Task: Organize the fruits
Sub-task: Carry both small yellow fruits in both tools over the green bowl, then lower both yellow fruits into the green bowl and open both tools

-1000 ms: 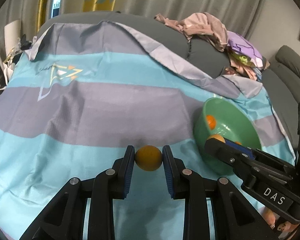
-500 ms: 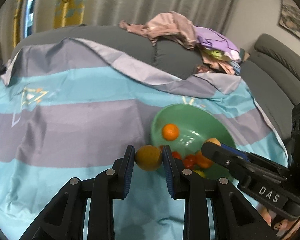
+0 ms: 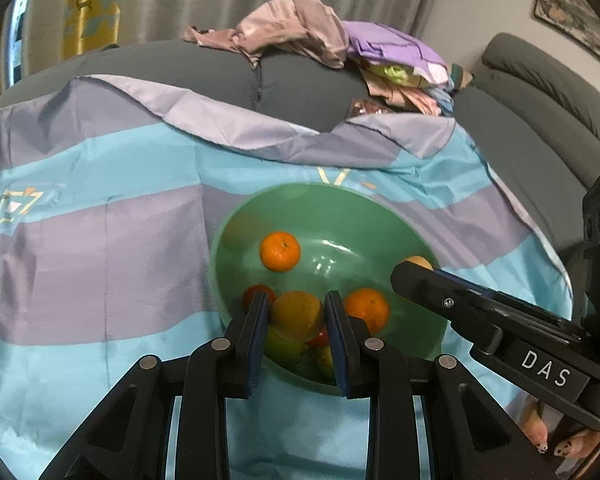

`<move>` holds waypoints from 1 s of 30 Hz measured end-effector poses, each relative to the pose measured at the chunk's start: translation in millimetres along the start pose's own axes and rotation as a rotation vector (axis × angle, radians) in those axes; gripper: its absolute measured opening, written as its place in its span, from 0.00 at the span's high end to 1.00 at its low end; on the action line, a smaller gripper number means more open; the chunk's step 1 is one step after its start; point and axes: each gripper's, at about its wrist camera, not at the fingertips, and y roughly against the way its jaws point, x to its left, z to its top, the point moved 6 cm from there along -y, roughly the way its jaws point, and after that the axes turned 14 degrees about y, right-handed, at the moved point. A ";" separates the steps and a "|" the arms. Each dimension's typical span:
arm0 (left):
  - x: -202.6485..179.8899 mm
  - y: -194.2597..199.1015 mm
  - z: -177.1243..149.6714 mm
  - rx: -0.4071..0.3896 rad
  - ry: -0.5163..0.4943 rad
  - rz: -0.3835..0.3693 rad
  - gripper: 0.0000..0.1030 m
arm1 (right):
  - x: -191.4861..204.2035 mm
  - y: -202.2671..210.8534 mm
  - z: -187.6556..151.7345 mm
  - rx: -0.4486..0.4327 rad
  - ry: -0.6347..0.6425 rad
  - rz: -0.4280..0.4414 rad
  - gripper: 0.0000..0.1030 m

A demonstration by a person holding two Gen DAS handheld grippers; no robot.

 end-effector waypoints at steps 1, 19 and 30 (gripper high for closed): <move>-1.8 -1.8 -1.3 0.006 -0.004 -0.001 0.72 | -2.4 -1.7 -1.1 0.006 -0.007 -0.005 0.74; -6.5 -30.0 -9.9 0.072 0.003 0.007 0.72 | -23.3 -14.9 -9.9 0.065 -0.060 -0.039 0.74; -5.1 -32.8 -9.8 0.075 0.008 0.018 0.72 | -26.4 -18.5 -11.3 0.082 -0.063 -0.062 0.74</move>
